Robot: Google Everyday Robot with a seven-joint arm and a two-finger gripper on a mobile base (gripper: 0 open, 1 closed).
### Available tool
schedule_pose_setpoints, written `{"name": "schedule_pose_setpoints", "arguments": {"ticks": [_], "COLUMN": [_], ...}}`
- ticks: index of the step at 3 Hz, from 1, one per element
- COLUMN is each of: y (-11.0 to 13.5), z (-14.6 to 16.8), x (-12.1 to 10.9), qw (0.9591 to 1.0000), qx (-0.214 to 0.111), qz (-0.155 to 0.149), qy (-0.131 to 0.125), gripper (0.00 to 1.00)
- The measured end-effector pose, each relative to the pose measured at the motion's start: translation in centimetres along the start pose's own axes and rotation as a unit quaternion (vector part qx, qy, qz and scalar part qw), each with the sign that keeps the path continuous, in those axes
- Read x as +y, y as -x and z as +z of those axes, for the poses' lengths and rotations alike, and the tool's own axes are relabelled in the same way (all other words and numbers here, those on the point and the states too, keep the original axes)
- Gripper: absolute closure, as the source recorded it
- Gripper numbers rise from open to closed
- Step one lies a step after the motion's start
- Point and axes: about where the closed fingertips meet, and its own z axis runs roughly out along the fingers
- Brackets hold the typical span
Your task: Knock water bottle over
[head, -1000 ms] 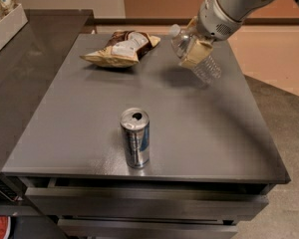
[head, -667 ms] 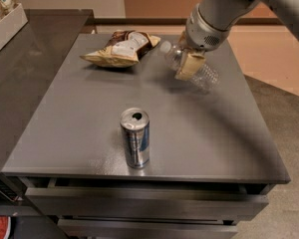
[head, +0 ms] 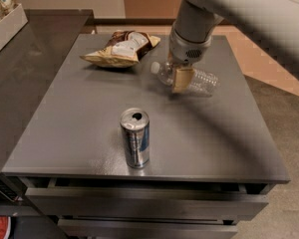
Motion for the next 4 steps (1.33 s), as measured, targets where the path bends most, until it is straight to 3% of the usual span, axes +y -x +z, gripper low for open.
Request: {"name": "schedule_pose_setpoints", "arguments": {"ticks": [2, 3, 4], "y": [0.6, 0.6, 0.6], "z": [2.5, 2.5, 2.5], "x": [0.8, 0.8, 0.8], "qw": [0.9976, 0.9977, 0.9977], "qx": [0.058, 0.058, 0.058], "qz": [-0.029, -0.029, -0.029], "qy": [0.023, 0.022, 0.022], "gripper": [0.12, 0.00, 0.00]}}
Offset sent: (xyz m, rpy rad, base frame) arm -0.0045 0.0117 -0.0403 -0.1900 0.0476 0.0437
